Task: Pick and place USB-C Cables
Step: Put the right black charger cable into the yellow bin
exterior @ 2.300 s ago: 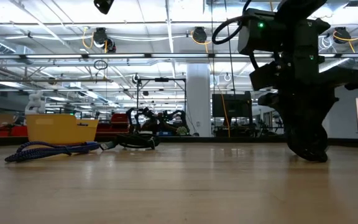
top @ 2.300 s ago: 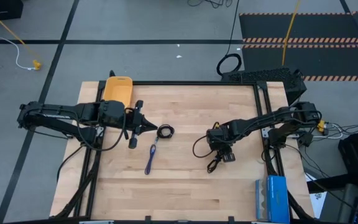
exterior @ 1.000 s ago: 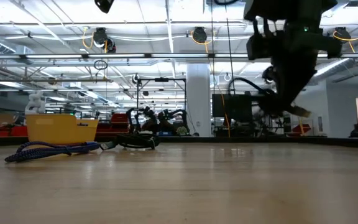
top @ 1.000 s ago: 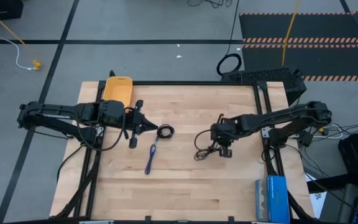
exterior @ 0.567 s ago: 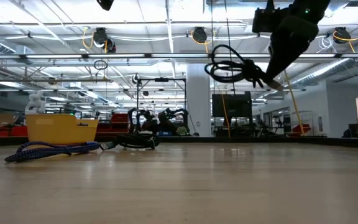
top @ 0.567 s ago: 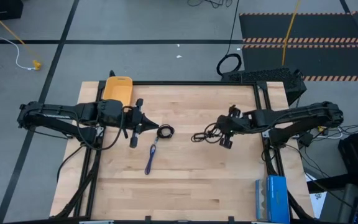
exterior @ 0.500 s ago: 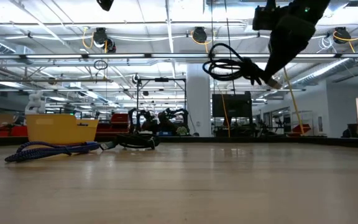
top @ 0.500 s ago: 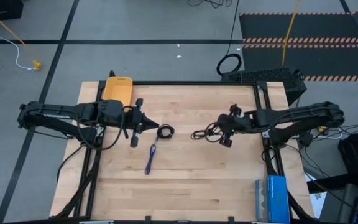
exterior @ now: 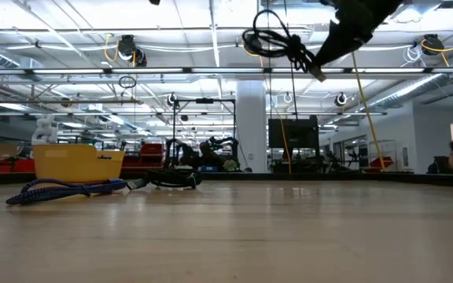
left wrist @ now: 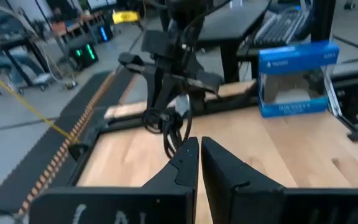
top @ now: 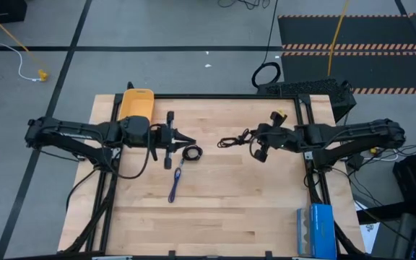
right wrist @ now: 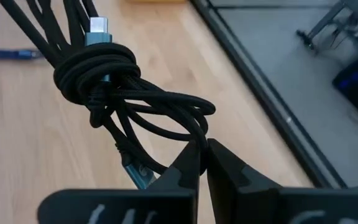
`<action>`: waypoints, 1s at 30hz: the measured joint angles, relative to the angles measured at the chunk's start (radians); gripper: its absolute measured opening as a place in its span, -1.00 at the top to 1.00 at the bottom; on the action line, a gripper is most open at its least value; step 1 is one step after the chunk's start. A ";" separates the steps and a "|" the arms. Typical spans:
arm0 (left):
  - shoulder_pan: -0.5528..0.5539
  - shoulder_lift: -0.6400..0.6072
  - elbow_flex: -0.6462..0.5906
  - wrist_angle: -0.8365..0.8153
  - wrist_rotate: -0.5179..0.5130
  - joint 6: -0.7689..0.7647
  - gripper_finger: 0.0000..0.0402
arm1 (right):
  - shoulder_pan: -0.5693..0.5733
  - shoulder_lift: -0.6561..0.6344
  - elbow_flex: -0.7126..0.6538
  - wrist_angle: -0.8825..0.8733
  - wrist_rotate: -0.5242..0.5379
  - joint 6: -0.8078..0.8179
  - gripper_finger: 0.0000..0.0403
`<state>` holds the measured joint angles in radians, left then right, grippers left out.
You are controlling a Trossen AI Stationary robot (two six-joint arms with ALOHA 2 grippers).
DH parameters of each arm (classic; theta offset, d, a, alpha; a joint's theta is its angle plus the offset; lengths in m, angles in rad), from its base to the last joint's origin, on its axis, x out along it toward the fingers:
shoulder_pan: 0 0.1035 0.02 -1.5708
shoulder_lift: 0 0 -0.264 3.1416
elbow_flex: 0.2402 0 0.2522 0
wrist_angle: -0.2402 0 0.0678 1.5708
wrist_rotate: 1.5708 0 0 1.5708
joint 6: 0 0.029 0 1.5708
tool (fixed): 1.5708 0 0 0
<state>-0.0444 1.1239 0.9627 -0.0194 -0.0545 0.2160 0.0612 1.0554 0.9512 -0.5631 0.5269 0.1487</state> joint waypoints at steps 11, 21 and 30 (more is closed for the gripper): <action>0.023 0.038 -0.001 0.173 0.000 -0.001 0.88 | 0.083 -0.087 0.000 0.098 0.110 -0.026 0.98; 0.023 0.076 -0.001 0.220 0.000 0.000 0.88 | 0.243 -0.132 0.000 0.240 0.260 -0.142 0.98; 0.024 0.093 -0.002 0.240 0.000 -0.010 0.88 | 0.378 -0.202 0.000 0.261 0.370 -0.195 0.98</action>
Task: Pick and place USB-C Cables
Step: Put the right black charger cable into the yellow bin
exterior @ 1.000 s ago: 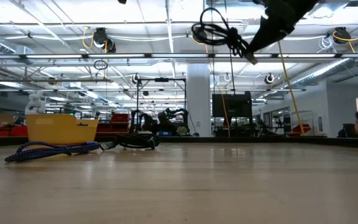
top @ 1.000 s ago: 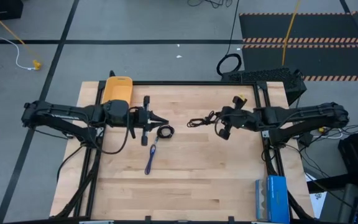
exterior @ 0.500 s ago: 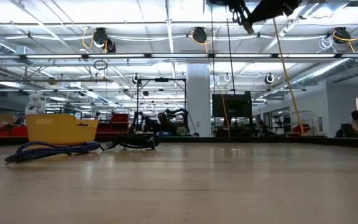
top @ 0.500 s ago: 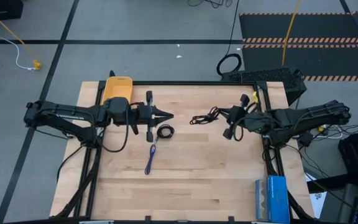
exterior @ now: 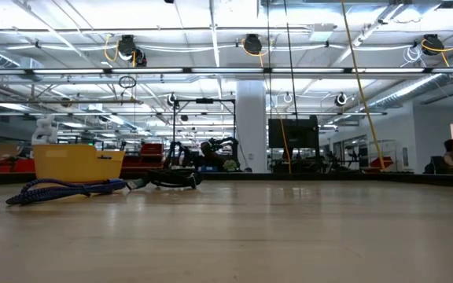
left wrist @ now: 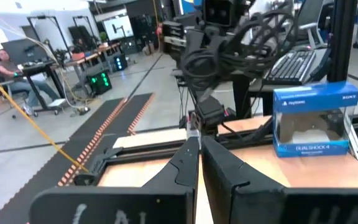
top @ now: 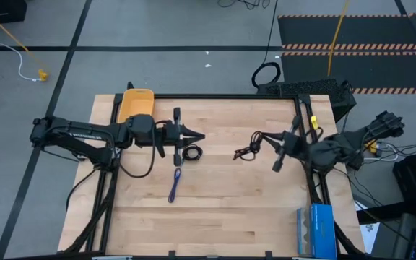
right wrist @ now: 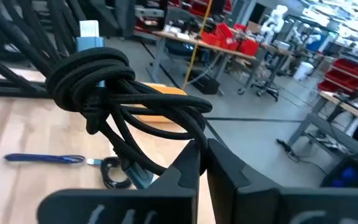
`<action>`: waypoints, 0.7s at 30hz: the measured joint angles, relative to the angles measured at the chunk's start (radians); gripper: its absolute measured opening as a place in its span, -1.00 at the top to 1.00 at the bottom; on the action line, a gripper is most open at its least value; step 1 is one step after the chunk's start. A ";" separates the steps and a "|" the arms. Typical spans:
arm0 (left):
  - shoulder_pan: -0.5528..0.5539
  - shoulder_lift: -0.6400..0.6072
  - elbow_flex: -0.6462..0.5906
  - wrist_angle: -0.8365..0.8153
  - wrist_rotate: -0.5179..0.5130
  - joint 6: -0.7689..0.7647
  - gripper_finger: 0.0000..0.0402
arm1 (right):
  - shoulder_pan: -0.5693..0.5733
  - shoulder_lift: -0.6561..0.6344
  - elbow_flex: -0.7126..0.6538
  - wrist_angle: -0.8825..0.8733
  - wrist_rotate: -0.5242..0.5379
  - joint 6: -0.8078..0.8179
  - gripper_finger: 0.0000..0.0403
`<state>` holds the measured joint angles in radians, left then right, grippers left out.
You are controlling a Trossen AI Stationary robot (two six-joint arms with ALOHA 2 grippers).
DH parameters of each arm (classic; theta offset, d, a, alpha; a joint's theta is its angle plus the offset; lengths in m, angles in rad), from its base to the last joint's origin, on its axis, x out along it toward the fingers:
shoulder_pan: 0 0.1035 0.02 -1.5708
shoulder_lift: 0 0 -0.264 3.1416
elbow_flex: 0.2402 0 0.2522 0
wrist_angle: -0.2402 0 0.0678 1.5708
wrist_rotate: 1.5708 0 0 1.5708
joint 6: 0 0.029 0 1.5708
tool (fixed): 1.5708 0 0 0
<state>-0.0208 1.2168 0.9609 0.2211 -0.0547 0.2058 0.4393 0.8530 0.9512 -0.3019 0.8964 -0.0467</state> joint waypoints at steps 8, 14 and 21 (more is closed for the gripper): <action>0.000 0.007 0.000 0.027 0.000 -0.001 0.88 | 0.021 -0.003 0.000 0.048 -0.006 0.024 0.98; -0.026 0.008 0.000 0.044 0.014 0.001 0.86 | 0.012 0.021 0.000 0.061 -0.004 0.069 0.98; -0.062 0.021 0.000 0.130 0.024 0.006 0.45 | 0.005 0.058 0.000 0.111 -0.006 0.063 0.98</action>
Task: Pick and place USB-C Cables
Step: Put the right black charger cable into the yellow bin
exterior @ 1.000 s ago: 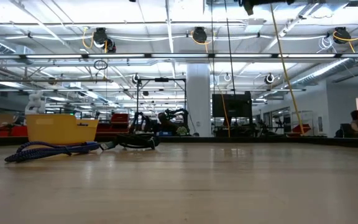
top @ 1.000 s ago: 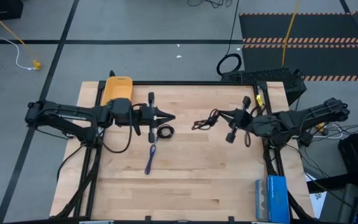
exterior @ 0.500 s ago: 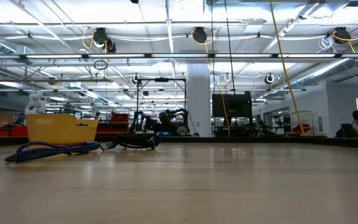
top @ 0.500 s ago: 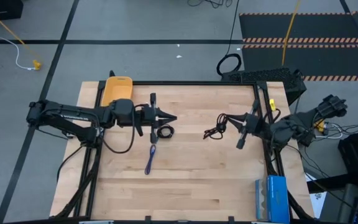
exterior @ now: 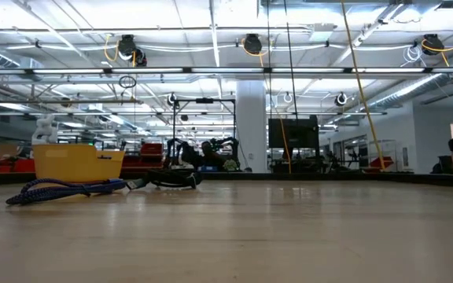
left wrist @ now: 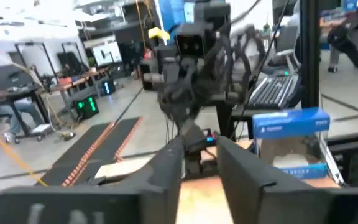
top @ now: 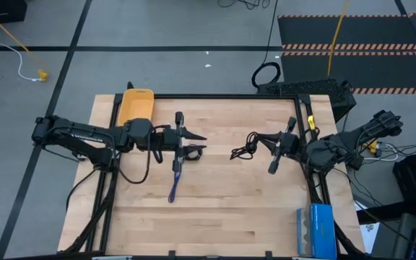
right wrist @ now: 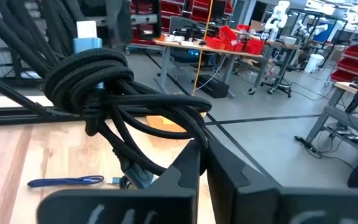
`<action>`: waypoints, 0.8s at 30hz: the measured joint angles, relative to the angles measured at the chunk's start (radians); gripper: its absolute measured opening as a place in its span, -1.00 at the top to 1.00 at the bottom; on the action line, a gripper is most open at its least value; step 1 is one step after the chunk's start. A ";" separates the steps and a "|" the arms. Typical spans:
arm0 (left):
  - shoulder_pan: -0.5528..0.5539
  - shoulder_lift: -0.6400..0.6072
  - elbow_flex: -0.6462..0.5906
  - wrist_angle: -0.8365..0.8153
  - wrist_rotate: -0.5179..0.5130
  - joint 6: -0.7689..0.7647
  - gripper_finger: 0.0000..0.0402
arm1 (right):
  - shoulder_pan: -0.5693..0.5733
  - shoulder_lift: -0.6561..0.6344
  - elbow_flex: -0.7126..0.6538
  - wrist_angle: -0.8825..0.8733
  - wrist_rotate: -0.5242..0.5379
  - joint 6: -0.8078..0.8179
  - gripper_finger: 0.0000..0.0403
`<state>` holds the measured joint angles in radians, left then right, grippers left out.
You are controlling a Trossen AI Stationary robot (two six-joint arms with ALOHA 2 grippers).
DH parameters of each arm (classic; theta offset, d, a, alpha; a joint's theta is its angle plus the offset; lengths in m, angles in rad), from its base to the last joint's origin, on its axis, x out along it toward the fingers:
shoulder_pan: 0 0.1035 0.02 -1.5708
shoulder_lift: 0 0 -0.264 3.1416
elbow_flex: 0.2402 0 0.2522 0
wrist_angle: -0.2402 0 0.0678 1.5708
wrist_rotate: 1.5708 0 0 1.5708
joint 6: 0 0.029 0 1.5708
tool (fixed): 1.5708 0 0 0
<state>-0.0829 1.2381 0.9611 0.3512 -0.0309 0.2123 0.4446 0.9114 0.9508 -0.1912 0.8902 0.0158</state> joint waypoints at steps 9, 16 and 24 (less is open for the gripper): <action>-0.016 0.091 0.024 0.142 0.000 0.003 -0.09 | -0.040 0.054 0.000 0.053 0.003 -0.001 0.98; -0.032 0.223 0.129 0.155 -0.002 -0.002 -0.27 | -0.078 0.097 0.000 0.063 0.001 -0.001 0.98; -0.028 0.319 0.207 0.156 -0.026 -0.013 -0.27 | -0.085 0.101 -0.001 0.069 -0.001 -0.012 0.98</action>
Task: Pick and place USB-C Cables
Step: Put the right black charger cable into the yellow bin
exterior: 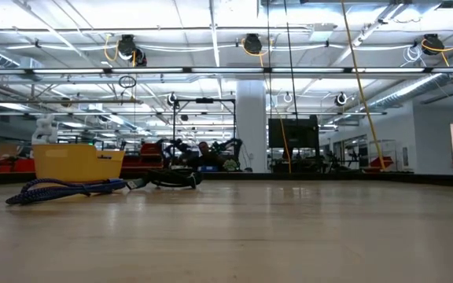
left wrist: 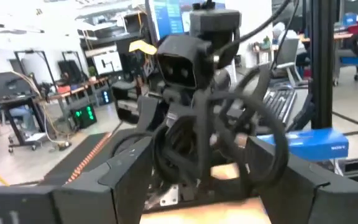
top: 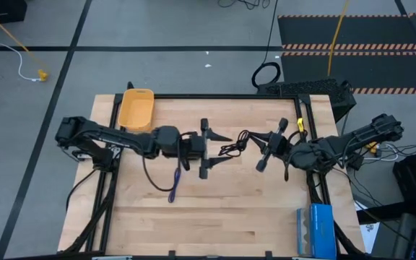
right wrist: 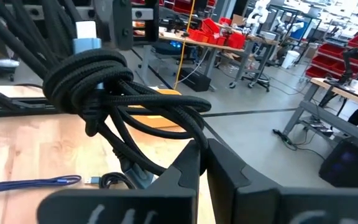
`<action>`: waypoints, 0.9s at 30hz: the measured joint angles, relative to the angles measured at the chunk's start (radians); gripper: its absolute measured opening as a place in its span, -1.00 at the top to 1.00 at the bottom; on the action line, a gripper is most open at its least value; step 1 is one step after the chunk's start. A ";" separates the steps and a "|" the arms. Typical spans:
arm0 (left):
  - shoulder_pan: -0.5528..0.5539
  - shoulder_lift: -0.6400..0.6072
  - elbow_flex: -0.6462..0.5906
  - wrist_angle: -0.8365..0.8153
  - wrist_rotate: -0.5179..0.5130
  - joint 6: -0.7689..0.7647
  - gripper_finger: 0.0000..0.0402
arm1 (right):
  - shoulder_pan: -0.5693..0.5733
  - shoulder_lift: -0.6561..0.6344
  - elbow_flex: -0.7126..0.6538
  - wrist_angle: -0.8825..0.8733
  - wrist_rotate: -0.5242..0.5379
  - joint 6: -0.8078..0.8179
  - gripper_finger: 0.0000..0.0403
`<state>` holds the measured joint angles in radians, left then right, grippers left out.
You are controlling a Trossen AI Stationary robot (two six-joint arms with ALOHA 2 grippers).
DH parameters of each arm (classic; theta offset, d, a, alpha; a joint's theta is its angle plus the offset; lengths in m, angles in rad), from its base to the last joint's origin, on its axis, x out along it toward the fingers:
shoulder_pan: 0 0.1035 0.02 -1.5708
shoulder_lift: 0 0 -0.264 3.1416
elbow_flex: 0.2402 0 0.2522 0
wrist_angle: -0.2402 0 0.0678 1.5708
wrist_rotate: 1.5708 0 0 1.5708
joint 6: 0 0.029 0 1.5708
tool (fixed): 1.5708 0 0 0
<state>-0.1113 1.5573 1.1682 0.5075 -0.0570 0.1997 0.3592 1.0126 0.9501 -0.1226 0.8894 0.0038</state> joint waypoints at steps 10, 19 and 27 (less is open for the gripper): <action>-0.003 -0.001 0.002 -0.004 -0.024 -0.028 0.00 | 0.010 -0.005 0.000 0.011 0.000 -0.001 0.98; -0.011 -0.002 0.002 0.012 -0.023 -0.018 0.37 | 0.011 -0.005 0.000 0.020 0.000 -0.019 0.98; -0.011 -0.002 0.002 0.011 -0.023 -0.016 0.68 | 0.011 -0.005 0.000 0.018 0.000 -0.019 0.98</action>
<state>-0.1223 1.5551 1.1706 0.5182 -0.0795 0.1840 0.3702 1.0080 0.9501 -0.1043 0.8894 -0.0154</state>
